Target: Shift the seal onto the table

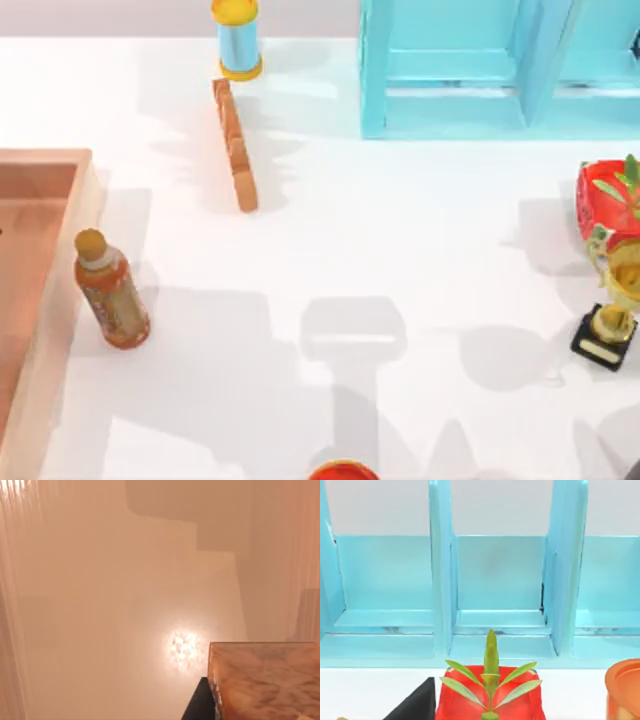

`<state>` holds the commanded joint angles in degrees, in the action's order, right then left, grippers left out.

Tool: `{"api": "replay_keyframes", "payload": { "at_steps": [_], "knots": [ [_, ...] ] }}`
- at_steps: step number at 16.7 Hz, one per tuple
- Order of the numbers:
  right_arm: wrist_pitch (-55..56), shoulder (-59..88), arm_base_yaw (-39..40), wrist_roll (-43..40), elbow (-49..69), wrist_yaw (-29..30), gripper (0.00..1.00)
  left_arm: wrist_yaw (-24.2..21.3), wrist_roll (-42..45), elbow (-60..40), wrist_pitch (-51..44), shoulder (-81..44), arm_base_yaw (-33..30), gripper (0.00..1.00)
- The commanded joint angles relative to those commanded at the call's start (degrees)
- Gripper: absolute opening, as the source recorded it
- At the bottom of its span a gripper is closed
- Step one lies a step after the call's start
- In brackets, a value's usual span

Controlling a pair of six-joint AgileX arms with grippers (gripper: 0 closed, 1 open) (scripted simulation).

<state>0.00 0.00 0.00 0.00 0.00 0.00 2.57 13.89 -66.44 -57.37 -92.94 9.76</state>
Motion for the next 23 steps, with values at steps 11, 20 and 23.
{"api": "replay_keyframes", "payload": {
  "at_steps": [11, 20, 23],
  "knots": [
    [0.0, 0.0, 0.0, 0.0, 0.0, 0.0, 1.0, -2.4, -24.4, -12.8, -22.6, 3.9, -21.6, 0.0],
    [0.0, 0.0, 0.0, 0.0, 0.0, 0.0, 1.0, -5.2, -29.5, -17.3, -23.8, 2.5, -25.9, 0.0],
    [0.0, 0.0, 0.0, 0.0, 0.0, 0.0, 1.0, -7.4, -35.6, -22.9, -22.8, -2.0, -31.3, 0.0]
  ]
}}
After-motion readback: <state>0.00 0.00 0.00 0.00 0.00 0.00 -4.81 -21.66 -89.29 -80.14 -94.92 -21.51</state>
